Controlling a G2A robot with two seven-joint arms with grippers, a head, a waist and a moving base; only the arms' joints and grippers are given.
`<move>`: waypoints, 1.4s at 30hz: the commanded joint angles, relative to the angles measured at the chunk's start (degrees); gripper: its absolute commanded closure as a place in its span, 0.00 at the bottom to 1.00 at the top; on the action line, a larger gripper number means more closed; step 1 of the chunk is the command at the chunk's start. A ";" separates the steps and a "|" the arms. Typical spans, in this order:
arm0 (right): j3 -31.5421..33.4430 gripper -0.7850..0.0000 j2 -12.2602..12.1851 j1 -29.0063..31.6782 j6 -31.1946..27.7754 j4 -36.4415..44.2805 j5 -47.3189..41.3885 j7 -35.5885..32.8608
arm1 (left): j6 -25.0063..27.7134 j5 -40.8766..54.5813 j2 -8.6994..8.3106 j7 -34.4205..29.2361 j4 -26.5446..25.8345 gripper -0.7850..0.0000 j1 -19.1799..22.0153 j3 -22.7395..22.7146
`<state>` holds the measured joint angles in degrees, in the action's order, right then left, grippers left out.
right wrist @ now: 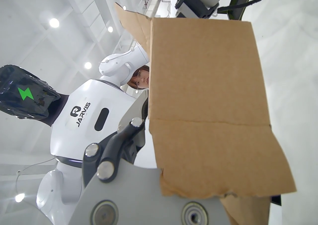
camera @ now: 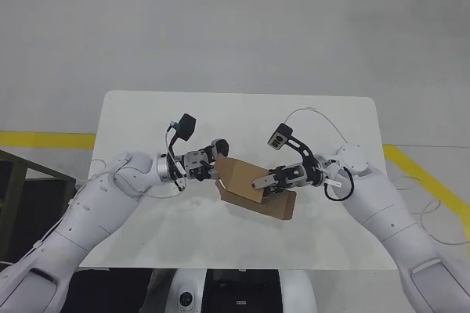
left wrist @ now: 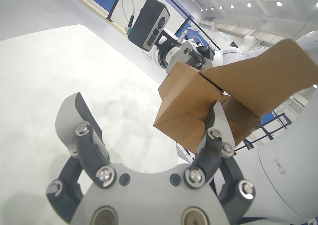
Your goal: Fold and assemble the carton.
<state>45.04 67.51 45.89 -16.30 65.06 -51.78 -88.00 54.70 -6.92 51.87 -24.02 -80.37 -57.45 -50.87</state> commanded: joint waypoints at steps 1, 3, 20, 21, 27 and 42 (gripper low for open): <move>0.11 1.00 0.11 0.03 0.00 0.01 0.18 0.00 | 0.00 0.02 0.11 -0.18 -0.06 0.00 0.06 -0.04; 0.19 1.00 0.21 0.09 0.00 0.01 0.32 0.00 | 0.02 0.03 0.22 -0.46 -0.02 0.00 0.14 -0.08; 2.51 1.00 0.26 0.94 0.00 -0.02 0.95 0.00 | 0.66 1.20 0.37 -0.35 2.06 0.00 -0.83 -3.28; 2.69 1.00 0.25 1.04 0.00 0.00 1.07 0.00 | 0.81 1.27 0.32 -0.28 2.03 0.00 -1.00 -3.66; 4.16 1.00 0.25 1.59 -0.05 -0.47 1.41 0.05 | 2.85 1.92 0.03 1.94 1.21 0.00 -2.58 -6.32; 6.27 1.00 0.82 2.75 0.00 0.52 3.10 0.00 | 3.30 -1.71 -0.20 0.46 -2.11 0.00 -4.95 -7.31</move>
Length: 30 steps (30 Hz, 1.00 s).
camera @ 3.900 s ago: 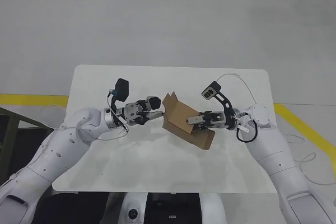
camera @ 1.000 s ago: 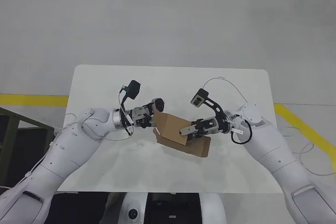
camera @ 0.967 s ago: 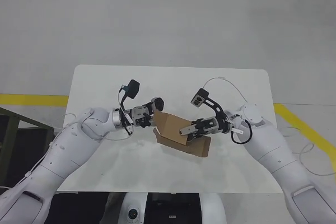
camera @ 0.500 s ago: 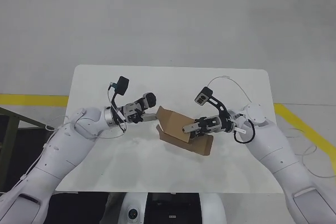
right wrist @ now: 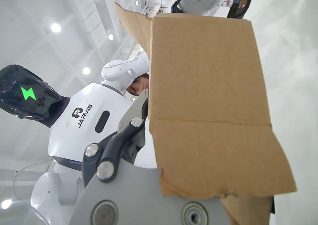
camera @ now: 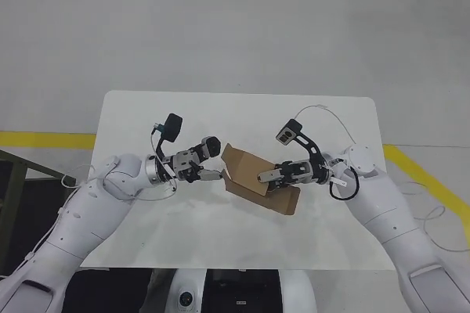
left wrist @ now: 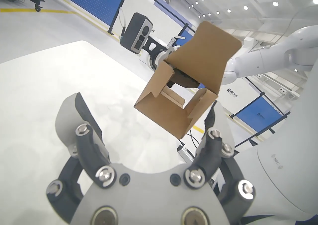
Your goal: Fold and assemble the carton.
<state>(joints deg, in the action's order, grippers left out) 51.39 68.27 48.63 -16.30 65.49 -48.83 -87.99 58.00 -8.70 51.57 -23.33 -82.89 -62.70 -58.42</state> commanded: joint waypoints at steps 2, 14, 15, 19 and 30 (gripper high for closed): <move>-0.29 1.00 0.19 0.01 0.01 0.31 0.42 -0.01 | -0.46 0.37 0.31 -0.77 1.12 0.00 0.91 0.81; -1.57 1.00 0.75 -0.66 0.01 -0.14 0.92 -0.01 | -0.70 1.57 1.38 -4.40 1.89 0.00 3.37 3.81; -1.54 1.00 0.76 -0.68 0.01 -0.16 0.88 -0.01 | -0.66 1.72 1.44 -4.60 1.93 0.00 3.45 3.97; -1.34 1.00 0.73 -0.68 0.01 -0.25 0.93 -0.01 | -0.68 2.09 1.64 -5.12 2.27 0.00 3.76 4.34; -0.41 1.00 0.33 -0.18 0.01 0.48 0.81 -0.01 | 0.00 3.54 1.35 0.34 2.17 0.00 2.04 -0.09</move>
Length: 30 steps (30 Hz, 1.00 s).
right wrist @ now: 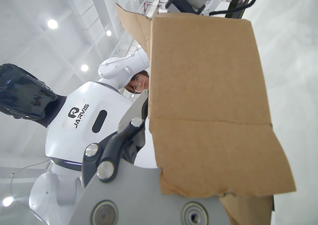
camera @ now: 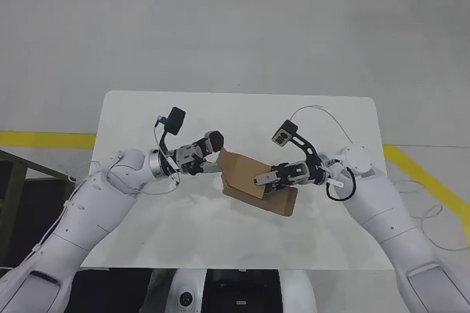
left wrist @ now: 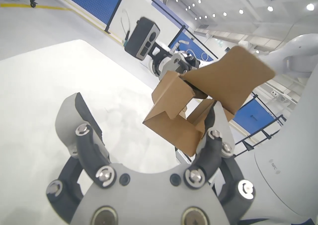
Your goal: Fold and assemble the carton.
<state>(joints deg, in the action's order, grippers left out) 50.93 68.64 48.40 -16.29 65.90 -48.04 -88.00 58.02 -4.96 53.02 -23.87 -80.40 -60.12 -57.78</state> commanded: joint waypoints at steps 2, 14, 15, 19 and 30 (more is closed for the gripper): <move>0.09 1.00 -0.12 0.11 0.00 0.12 0.17 0.00 | -0.02 -0.36 -0.27 2.51 -1.11 0.00 -1.54 -2.14; -0.19 1.00 -0.33 -0.94 -0.49 -3.61 4.92 0.49 | -6.19 20.08 -1.83 -17.82 0.97 0.00 0.16 0.01; -0.19 1.00 -0.36 -1.04 -0.62 -3.87 5.63 0.63 | -8.91 24.08 -2.08 -22.70 1.26 0.00 1.16 0.43; -0.20 1.00 -0.41 -1.24 -0.96 -4.16 7.00 0.96 | -19.01 36.05 -3.15 -39.92 2.72 0.00 5.65 -0.97; -0.63 1.00 -0.31 -1.49 -1.23 -4.70 8.29 1.24 | -34.01 34.66 -4.49 -56.39 -2.84 0.00 10.28 -1.84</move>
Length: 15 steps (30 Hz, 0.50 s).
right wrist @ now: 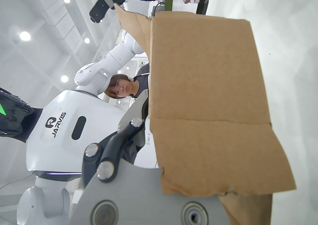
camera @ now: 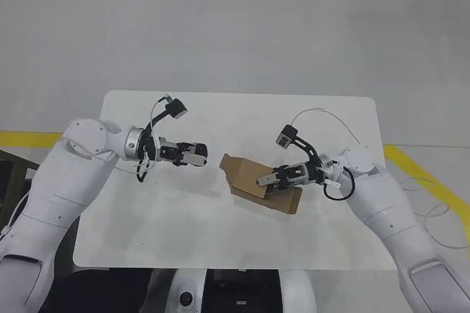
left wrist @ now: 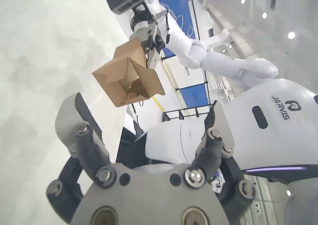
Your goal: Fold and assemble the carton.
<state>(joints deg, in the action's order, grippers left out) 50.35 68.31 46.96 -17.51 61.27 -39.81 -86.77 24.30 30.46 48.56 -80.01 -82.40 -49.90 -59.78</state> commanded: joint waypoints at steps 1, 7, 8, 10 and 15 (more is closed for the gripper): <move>-0.09 1.00 0.05 -0.08 -0.04 -0.12 0.06 0.04 | 0.23 -2.59 -0.08 0.26 -1.60 0.00 0.29 0.15; -0.56 1.00 0.24 -0.36 -0.01 -0.70 0.30 0.01 | -0.16 -9.23 0.33 3.45 -3.29 0.00 1.29 1.64; -0.61 1.00 0.27 -0.39 -0.03 -0.75 0.29 0.03 | -0.83 -9.93 0.53 4.68 -3.64 0.00 1.75 2.05; -0.69 1.00 0.31 -0.45 -0.10 -0.73 0.47 0.10 | -1.88 -12.21 0.92 6.57 -4.24 0.00 2.59 3.07; -0.60 1.00 0.29 -0.40 -0.33 -0.35 0.68 0.33 | -5.85 -16.12 1.79 7.97 -5.69 0.00 4.08 6.05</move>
<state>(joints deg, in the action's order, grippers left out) 49.72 68.61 46.53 -17.81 60.85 -39.17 -86.48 19.25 15.06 50.22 -72.18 -87.88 -45.89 -54.32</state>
